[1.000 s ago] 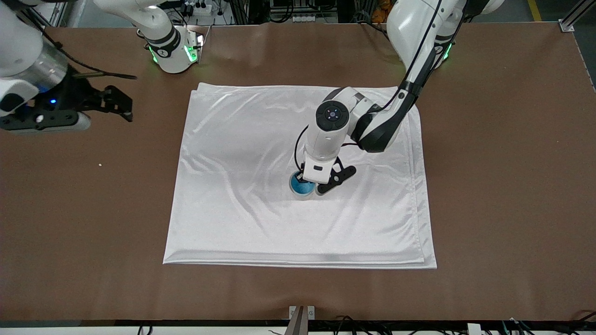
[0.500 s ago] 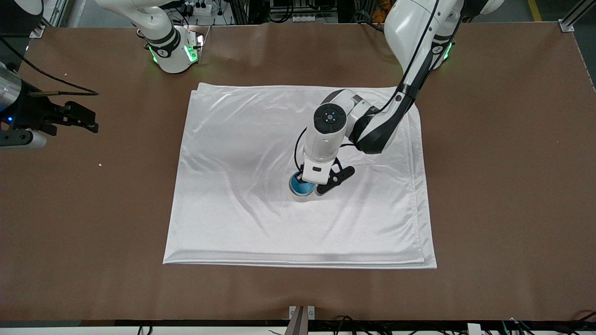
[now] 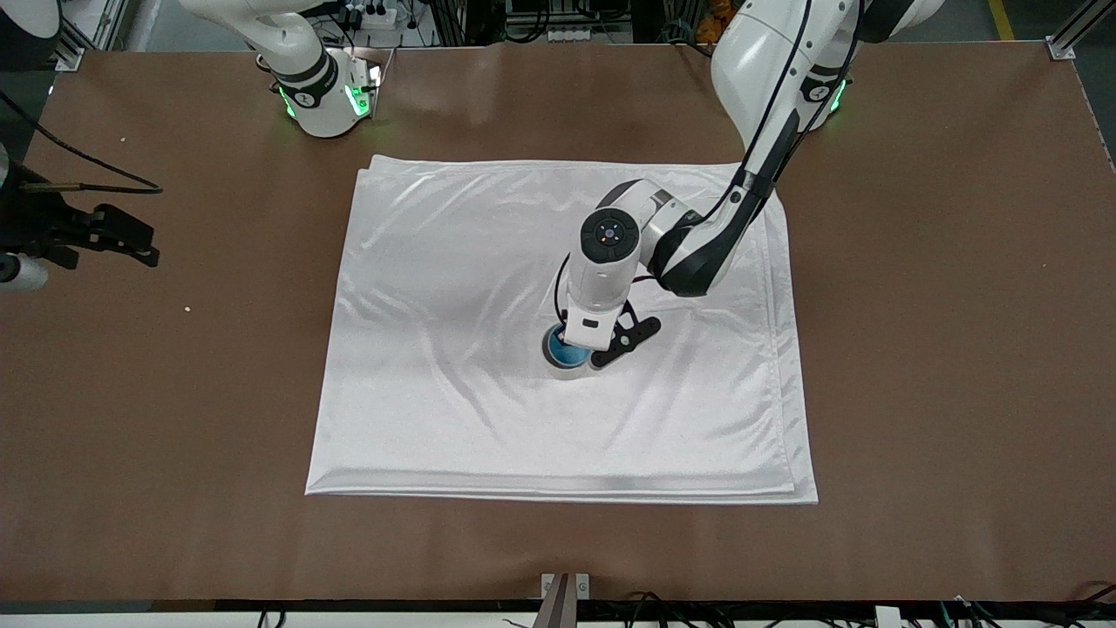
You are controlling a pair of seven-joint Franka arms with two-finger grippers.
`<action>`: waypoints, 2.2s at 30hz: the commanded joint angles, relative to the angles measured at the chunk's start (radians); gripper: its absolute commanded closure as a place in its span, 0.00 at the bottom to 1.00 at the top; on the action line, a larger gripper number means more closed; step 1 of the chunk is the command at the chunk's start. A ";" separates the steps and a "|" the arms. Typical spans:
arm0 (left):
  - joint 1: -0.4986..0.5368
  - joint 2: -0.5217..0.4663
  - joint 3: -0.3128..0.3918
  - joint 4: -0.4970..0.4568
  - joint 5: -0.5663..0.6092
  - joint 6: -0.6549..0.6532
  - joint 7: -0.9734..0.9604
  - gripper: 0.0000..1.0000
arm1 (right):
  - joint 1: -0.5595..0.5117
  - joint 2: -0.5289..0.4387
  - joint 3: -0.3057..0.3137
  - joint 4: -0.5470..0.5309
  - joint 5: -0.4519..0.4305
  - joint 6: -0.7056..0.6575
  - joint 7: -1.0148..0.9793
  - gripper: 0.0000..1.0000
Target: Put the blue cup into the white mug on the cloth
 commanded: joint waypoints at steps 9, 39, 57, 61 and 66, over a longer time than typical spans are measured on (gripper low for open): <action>-0.014 0.025 0.012 0.017 0.034 0.017 -0.029 0.42 | -0.042 -0.015 0.013 -0.031 -0.009 0.067 -0.008 0.00; -0.004 -0.018 0.039 0.018 0.074 0.011 -0.017 0.00 | -0.075 -0.043 0.016 -0.100 0.003 0.172 -0.008 0.00; 0.128 -0.102 0.137 0.012 0.059 -0.106 0.281 0.00 | -0.032 -0.087 0.019 -0.114 0.003 0.107 -0.035 0.00; 0.205 -0.119 0.128 0.012 0.056 -0.161 0.403 0.00 | -0.035 -0.091 0.017 -0.120 0.004 0.114 -0.057 0.00; 0.295 -0.151 0.114 0.012 -0.010 -0.187 0.615 0.00 | -0.030 -0.114 0.016 -0.151 0.006 0.123 -0.058 0.00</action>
